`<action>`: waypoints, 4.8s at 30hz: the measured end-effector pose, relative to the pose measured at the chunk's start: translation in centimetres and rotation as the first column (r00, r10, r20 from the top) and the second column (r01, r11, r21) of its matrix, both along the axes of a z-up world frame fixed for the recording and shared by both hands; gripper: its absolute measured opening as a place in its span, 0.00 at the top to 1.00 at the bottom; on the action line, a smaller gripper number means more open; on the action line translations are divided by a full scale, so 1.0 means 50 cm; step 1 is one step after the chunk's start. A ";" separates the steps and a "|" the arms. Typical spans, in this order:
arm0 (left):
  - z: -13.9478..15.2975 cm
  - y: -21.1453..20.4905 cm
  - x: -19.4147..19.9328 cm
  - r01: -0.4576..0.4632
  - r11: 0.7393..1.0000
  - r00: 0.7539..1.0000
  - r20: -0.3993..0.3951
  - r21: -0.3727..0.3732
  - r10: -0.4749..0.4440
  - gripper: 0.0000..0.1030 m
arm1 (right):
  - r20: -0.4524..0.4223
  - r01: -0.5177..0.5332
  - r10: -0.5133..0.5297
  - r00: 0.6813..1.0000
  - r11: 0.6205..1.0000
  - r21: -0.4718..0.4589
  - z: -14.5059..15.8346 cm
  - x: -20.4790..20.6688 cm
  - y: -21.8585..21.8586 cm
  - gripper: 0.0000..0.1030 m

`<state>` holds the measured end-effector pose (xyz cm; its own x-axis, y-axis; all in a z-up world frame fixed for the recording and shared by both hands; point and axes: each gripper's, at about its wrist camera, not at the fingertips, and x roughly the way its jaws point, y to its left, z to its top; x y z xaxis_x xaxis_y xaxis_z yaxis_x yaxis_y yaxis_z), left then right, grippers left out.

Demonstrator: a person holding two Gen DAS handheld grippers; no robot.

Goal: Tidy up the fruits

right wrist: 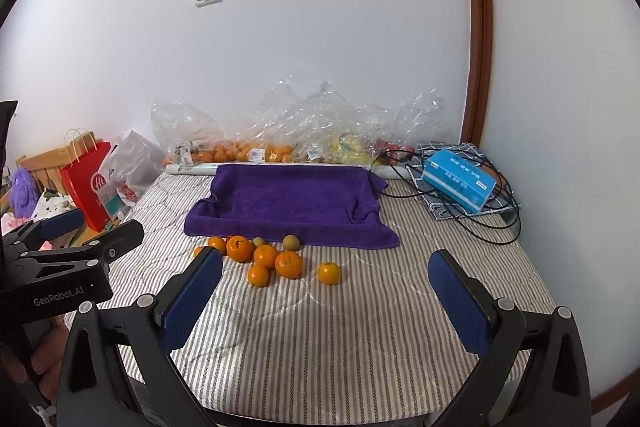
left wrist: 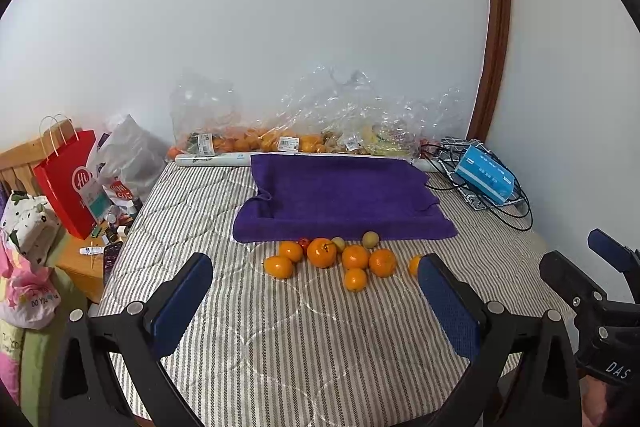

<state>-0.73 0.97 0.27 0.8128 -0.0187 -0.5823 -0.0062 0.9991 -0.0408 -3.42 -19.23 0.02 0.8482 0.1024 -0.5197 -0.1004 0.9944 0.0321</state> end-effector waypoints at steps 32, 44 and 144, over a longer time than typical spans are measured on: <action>0.008 0.004 -0.004 0.005 1.000 1.000 0.006 -0.012 -0.005 0.00 | 0.011 -0.022 0.022 1.000 1.000 0.007 0.001 -0.011 0.008 0.01; 0.006 0.003 -0.003 0.002 1.000 1.000 0.008 -0.007 -0.002 0.00 | 0.020 -0.030 0.030 0.999 1.000 -0.004 0.004 -0.015 0.025 0.01; -0.364 0.130 0.300 0.000 0.996 0.971 -0.238 -0.084 -0.020 0.34 | -0.316 -0.102 0.114 0.942 0.993 0.054 -0.392 0.363 0.008 0.60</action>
